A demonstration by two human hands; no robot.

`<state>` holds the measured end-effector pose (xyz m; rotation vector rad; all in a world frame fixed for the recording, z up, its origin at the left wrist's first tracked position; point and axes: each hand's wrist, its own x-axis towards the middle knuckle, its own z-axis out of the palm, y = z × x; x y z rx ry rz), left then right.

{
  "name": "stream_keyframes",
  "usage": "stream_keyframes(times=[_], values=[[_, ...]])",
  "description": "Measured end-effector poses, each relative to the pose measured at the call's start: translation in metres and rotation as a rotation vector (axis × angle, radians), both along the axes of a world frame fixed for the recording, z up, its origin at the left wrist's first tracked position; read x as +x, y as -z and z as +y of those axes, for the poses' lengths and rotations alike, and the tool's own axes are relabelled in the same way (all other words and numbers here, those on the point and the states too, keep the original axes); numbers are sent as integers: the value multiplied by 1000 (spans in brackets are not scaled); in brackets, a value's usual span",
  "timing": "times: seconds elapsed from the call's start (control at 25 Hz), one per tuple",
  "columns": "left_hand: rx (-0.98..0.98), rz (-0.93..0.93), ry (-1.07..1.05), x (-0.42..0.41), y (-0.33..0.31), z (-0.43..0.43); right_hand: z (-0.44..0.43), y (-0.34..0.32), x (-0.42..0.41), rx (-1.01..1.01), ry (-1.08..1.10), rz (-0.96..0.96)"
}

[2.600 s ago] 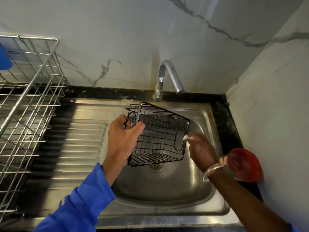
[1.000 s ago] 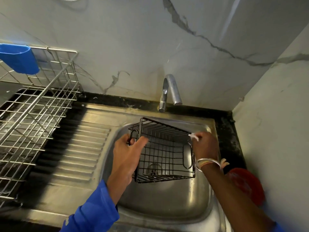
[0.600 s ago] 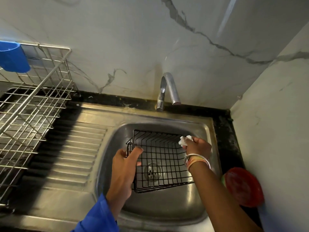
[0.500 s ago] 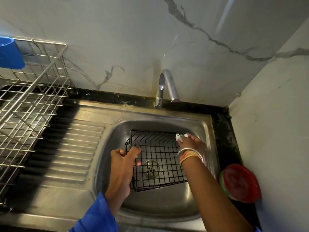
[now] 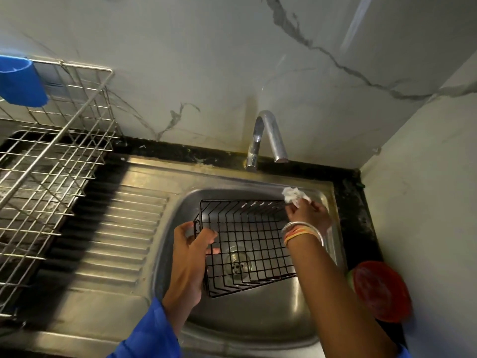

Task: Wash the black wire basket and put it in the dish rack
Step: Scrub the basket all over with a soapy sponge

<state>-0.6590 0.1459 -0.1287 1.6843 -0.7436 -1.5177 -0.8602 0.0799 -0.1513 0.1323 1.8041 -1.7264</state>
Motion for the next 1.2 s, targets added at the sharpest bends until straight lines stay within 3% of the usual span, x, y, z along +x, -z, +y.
stream_keyframes(times=[0.2,0.44,0.56,0.84,1.12,1.2], values=[[21,12,-37,-5,6,2,20,1,67,46,-320,214],[33,40,-55,6,8,0,25,15,28,171,-220,397],[29,54,-36,5,8,0,18,7,26,157,-265,398],[31,49,-30,5,11,1,29,10,44,167,-558,882],[35,64,-37,12,11,-4,26,13,29,230,-511,659],[35,74,-35,12,12,-6,24,0,39,138,-438,425]])
